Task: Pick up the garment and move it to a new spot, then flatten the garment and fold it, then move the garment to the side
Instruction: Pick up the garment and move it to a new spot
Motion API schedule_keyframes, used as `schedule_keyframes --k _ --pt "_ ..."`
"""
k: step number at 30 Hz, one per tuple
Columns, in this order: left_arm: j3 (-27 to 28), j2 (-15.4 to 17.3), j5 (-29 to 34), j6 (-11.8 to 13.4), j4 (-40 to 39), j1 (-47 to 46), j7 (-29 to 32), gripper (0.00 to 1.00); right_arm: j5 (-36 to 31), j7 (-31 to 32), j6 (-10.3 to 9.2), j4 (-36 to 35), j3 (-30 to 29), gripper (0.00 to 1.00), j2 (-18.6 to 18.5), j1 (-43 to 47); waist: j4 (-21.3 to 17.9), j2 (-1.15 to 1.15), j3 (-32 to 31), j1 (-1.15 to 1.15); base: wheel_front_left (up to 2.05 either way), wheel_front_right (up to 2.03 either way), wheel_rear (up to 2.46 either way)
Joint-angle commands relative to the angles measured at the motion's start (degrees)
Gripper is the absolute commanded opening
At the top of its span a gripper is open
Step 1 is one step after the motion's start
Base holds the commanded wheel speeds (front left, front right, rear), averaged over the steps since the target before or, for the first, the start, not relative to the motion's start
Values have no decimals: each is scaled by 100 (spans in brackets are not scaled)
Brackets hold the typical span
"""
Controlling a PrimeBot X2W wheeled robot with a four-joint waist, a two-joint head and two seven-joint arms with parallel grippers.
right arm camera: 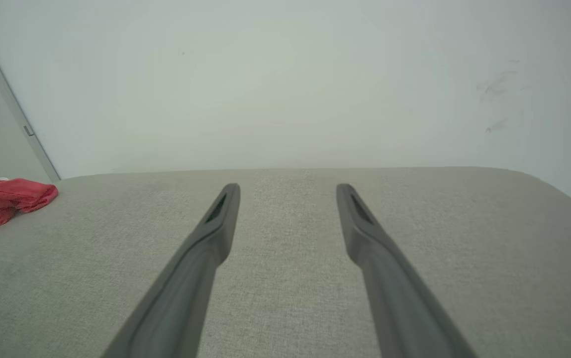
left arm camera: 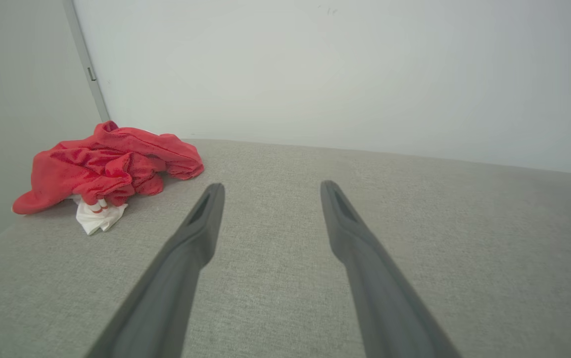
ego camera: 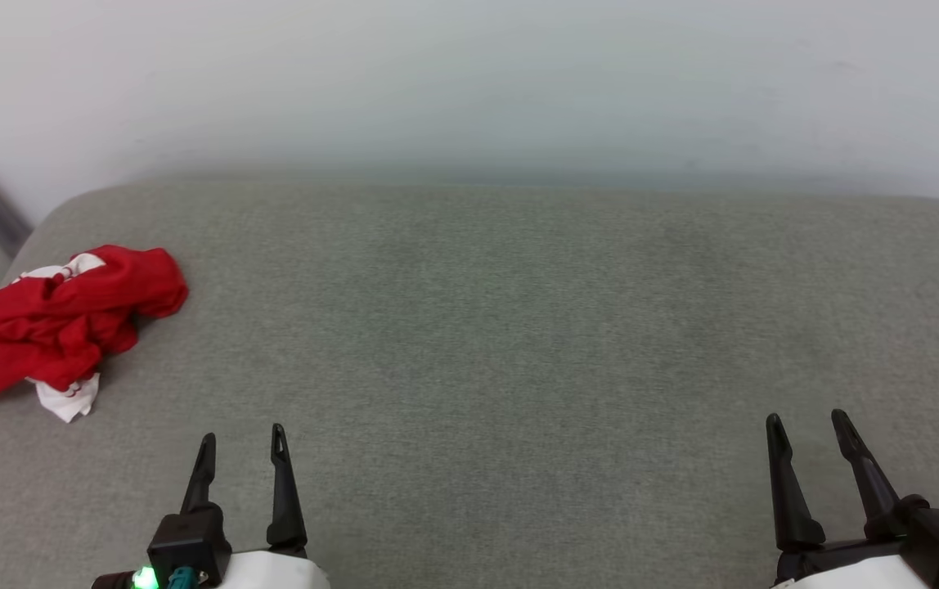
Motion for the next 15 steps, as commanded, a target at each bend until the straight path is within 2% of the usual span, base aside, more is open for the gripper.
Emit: schedule_keyframes --k 1,15 --pt "21 -4 -13 -5 4 -48 -16 100 7 -12 -2 -24 2 100 -1 65 79 0 5 0 0 0 0" --pt "314 -5 -44 -10 -53 -20 -16 100 -122 -12 -2 -97 95 100 -1 76 1302 0 41 0 0 0 0"
